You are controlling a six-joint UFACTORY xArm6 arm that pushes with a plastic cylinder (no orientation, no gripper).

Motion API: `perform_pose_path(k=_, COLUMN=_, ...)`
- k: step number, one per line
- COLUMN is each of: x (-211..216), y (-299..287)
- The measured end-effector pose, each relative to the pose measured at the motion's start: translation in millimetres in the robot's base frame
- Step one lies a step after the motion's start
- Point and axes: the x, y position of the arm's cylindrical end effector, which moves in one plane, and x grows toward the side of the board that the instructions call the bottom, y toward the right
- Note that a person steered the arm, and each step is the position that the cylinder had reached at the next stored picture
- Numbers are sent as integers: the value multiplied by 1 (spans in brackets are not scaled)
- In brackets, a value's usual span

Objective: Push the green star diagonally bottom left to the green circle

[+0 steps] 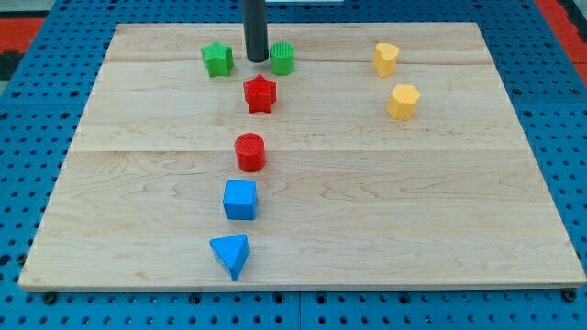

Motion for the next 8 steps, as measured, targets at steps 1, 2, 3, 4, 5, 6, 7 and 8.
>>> perform_pose_path(k=1, x=-3, y=-40)
perform_pose_path(k=2, x=-7, y=-90)
perform_pose_path(k=3, x=21, y=-141)
perform_pose_path(k=4, x=13, y=-149)
perform_pose_path(k=5, x=9, y=-198)
perform_pose_path(k=6, x=49, y=-194)
perform_pose_path(k=7, x=88, y=-158)
perform_pose_path(k=8, x=123, y=-124)
